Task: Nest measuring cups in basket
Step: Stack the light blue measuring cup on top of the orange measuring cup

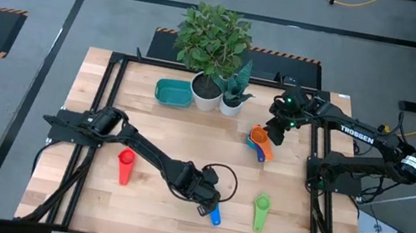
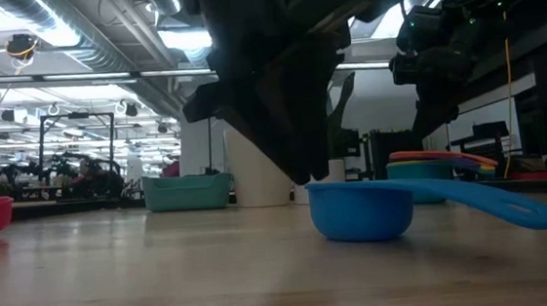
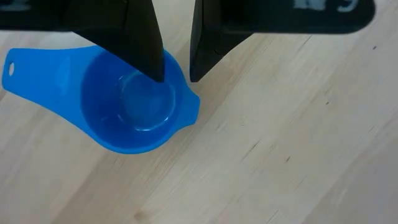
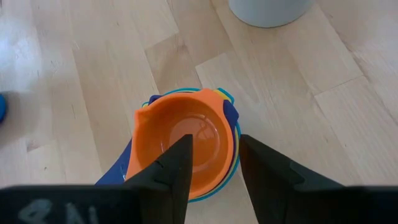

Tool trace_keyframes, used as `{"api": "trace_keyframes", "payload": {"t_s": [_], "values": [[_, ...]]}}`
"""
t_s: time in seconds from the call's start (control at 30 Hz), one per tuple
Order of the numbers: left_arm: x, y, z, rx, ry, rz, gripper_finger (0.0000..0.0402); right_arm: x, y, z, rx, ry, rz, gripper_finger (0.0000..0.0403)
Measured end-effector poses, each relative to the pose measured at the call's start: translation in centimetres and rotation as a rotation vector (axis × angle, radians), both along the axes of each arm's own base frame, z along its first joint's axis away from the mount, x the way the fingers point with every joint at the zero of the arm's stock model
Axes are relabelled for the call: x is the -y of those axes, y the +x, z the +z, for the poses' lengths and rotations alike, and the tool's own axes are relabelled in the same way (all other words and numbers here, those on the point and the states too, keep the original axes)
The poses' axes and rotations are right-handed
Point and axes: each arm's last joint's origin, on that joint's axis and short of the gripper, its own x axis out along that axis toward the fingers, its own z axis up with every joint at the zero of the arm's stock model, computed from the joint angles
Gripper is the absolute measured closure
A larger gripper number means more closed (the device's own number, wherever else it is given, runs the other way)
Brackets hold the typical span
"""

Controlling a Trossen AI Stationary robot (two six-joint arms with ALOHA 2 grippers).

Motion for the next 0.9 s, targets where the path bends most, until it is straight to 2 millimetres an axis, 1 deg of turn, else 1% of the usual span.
{"api": "trace_keyframes", "payload": {"t_s": [0.47,0.6,0.77,0.9], "values": [[0.0,0.1,-0.1,0.007,0.016,0.006,0.0333,0.0,0.0,0.0,0.000,0.000,0.000,0.0267],[0.0,0.2,-1.0,-0.013,0.013,0.003,0.0333,0.0,0.0,0.0,0.000,0.000,0.000,0.0267],[0.3,0.8,-2.9,-0.030,-0.021,-0.012,0.0333,0.0,0.0,0.0,0.000,-0.001,0.002,0.0267],[0.3,0.9,-2.9,-0.027,-0.010,-0.023,0.0333,-0.1,0.1,0.0,0.002,-0.002,0.007,0.0267]]}}
